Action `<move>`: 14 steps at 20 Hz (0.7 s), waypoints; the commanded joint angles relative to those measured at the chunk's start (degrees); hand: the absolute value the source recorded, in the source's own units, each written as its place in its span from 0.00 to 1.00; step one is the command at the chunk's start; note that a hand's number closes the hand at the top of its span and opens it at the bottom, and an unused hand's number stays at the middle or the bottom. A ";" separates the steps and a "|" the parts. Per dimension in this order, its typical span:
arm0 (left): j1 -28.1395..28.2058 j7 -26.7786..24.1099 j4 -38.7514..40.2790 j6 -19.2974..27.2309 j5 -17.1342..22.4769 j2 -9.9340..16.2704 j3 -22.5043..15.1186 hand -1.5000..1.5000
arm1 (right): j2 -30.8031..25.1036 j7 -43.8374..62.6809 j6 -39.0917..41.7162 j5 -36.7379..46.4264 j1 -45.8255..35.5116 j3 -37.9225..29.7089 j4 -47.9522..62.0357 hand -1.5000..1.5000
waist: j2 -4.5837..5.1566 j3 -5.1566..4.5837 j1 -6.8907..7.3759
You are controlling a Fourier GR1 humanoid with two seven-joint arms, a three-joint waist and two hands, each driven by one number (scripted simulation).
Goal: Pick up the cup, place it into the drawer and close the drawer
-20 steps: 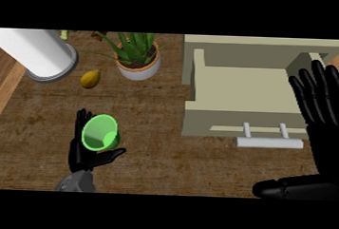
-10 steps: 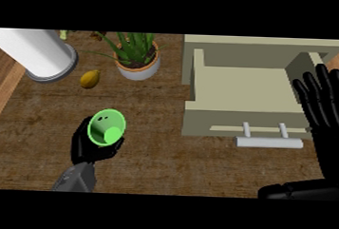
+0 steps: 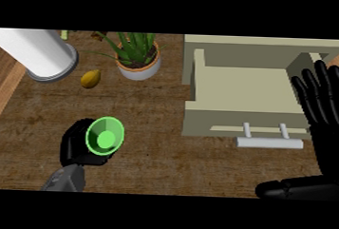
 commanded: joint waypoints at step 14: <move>2.94 14.67 -31.77 -4.18 0.94 1.02 -8.45 1.00 | -1.11 1.46 -0.09 -0.17 -1.26 -1.37 1.15 0.00 | -0.26 0.07 0.74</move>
